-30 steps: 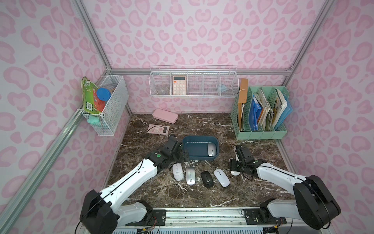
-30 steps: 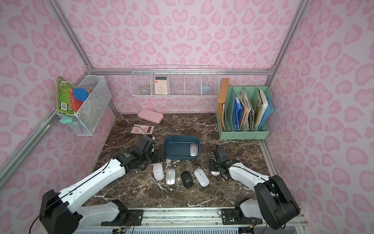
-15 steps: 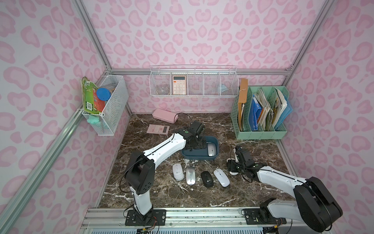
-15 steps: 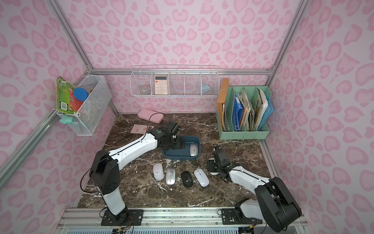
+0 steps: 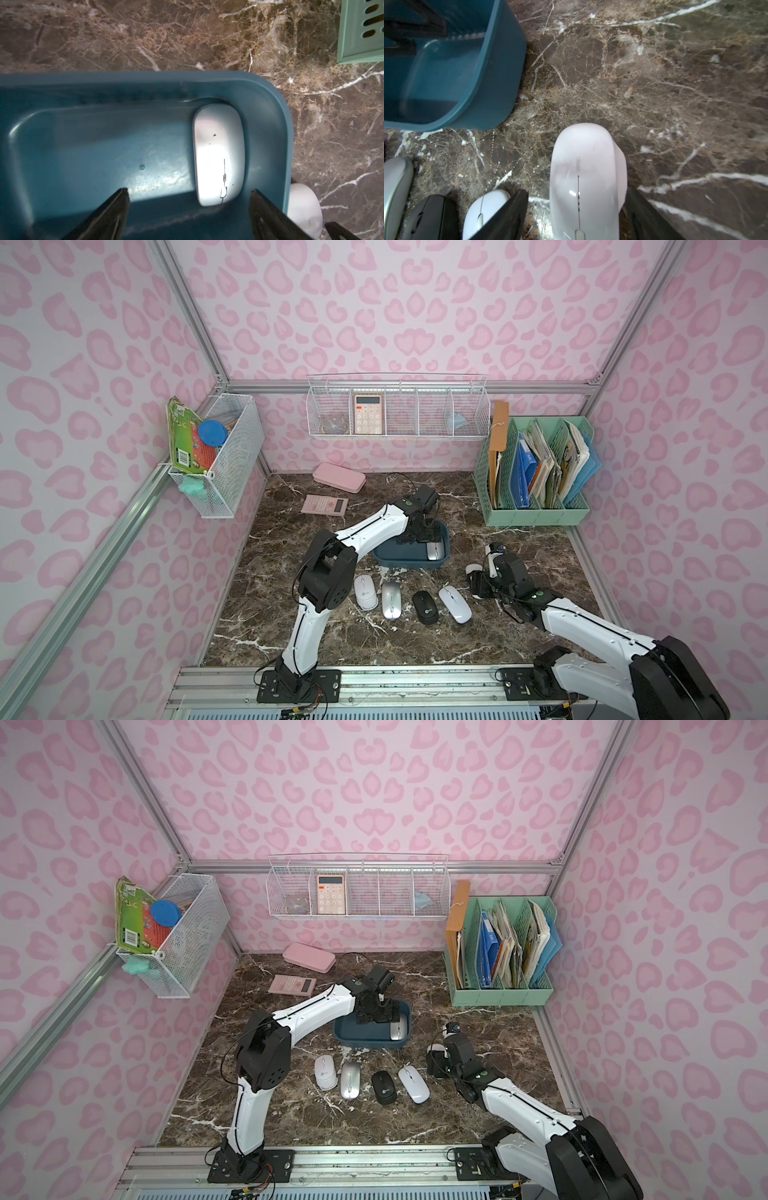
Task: Take out the mouse from the storage box
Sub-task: Pick up the mouse from the storage box.
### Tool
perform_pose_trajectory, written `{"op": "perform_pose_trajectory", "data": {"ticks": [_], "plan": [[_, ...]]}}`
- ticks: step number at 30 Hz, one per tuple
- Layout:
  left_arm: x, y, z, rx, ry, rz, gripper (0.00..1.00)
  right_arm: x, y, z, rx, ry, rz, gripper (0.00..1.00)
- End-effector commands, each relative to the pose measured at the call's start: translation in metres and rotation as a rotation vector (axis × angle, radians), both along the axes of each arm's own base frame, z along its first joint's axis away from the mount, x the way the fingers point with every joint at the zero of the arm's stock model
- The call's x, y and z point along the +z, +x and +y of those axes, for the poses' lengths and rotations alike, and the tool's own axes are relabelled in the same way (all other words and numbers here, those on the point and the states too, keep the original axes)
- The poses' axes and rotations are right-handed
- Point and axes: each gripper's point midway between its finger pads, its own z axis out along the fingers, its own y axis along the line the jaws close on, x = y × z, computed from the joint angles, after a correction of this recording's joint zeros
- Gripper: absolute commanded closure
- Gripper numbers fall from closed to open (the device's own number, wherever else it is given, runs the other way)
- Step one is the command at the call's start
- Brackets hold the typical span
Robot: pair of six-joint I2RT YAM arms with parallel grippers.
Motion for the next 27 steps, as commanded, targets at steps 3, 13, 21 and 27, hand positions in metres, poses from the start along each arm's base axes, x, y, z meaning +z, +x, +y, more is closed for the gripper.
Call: {"op": "perform_pose_trajectory", "data": {"ticks": [3,13,21,27], "plan": [[-0.012,-0.005,-0.01,-0.029,-0.003,0.051,0.08,0.013,0.005,-0.001,-0.018,0.029,-0.069,0.23],[-0.034,-0.007,-0.018,-0.037,0.019,0.1,0.13,0.016,0.004,-0.002,-0.021,0.047,-0.102,0.22],[-0.041,-0.004,0.002,0.013,0.108,0.081,0.21,0.015,0.004,-0.002,-0.019,0.046,-0.1,0.22],[-0.033,-0.007,0.013,0.023,0.132,0.063,0.28,0.015,0.004,-0.002,-0.021,0.046,-0.098,0.22]]}}
